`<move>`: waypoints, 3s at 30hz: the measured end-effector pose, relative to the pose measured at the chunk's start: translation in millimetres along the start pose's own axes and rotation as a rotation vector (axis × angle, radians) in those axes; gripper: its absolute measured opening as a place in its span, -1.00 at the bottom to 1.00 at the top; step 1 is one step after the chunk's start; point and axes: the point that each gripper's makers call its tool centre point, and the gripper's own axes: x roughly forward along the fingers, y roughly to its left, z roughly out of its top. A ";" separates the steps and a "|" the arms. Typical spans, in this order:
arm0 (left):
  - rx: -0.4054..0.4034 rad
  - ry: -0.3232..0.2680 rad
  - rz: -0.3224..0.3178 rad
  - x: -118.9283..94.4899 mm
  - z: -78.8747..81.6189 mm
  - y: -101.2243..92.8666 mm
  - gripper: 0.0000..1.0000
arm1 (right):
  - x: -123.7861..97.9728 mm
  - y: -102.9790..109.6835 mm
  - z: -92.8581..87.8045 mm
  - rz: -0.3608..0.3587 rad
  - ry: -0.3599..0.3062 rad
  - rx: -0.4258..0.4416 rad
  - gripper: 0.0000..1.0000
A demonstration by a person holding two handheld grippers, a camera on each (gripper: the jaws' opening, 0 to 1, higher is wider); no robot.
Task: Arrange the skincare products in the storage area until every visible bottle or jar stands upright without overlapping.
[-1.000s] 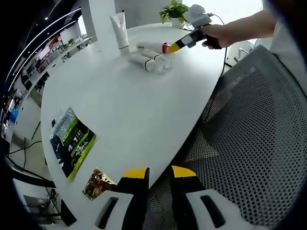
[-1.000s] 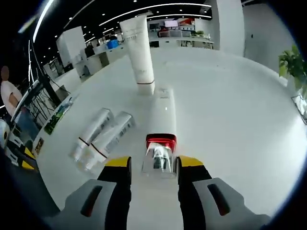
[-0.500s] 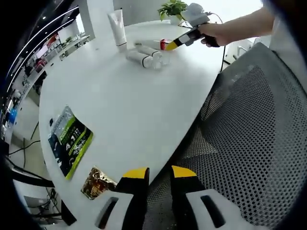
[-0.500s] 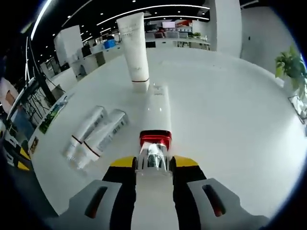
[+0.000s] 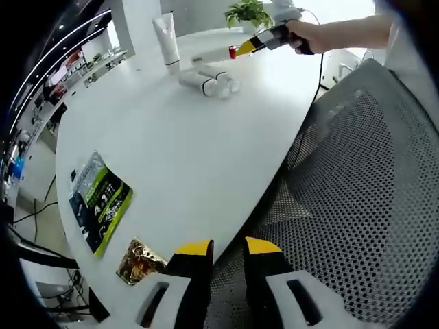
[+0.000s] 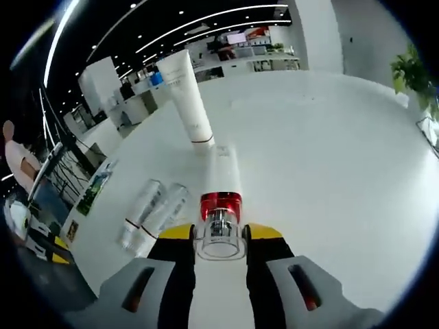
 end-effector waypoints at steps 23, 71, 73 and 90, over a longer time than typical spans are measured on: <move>0.005 -0.022 0.017 -1.2 3.3 2.5 -0.64 | -27.4 15.2 94.0 -0.017 -0.078 -0.196 -0.52; 0.004 -0.037 0.022 -2.5 6.0 3.6 -0.64 | 2.1 29.4 124.6 0.020 -0.078 -0.234 -0.18; 0.004 -0.036 0.022 -2.5 6.0 3.5 -0.64 | -1.4 32.2 125.9 0.036 -0.094 -0.248 -0.13; 0.007 -0.027 0.013 -1.4 4.5 2.0 -0.64 | -16.3 39.1 115.1 0.411 0.027 -0.597 -0.16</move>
